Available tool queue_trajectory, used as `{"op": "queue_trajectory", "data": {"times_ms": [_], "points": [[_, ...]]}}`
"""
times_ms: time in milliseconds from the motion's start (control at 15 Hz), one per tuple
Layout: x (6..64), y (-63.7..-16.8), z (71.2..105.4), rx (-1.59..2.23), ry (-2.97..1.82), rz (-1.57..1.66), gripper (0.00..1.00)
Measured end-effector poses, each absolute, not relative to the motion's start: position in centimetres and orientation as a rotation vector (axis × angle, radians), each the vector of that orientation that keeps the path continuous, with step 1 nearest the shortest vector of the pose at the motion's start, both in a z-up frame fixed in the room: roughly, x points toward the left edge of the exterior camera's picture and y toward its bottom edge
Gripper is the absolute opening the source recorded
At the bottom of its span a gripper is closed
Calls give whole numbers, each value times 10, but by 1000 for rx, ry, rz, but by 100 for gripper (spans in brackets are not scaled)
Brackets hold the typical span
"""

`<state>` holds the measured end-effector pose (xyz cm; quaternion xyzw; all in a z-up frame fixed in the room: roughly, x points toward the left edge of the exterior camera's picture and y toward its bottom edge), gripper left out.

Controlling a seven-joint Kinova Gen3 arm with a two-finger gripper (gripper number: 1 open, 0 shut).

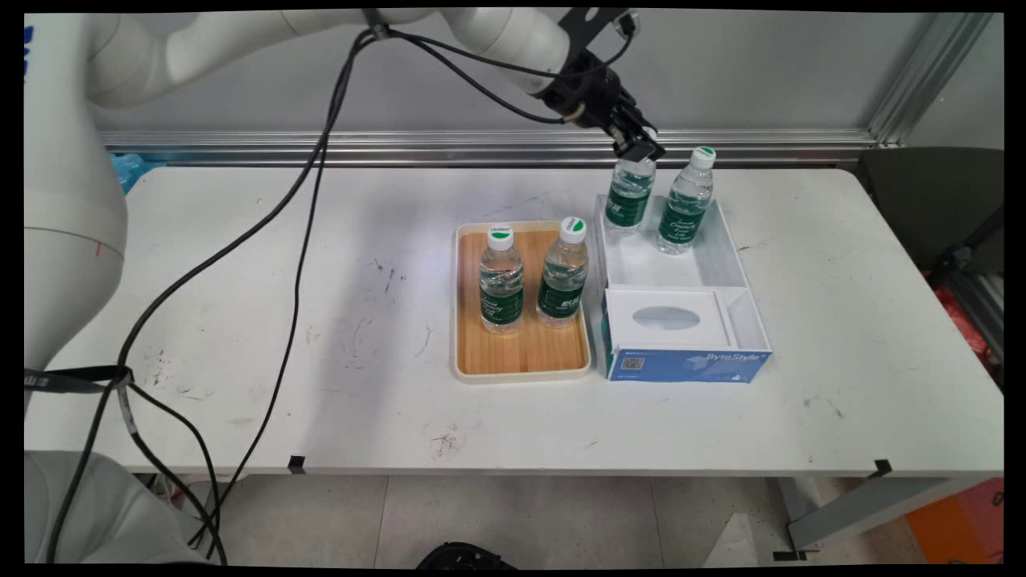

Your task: Place the picked object on the tray

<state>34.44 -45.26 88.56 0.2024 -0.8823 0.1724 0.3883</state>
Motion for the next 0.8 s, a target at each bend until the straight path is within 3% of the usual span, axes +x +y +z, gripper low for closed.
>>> {"op": "queue_trajectory", "data": {"times_ms": [800], "points": [[365,-435,898,510,-2245,415,0]]}}
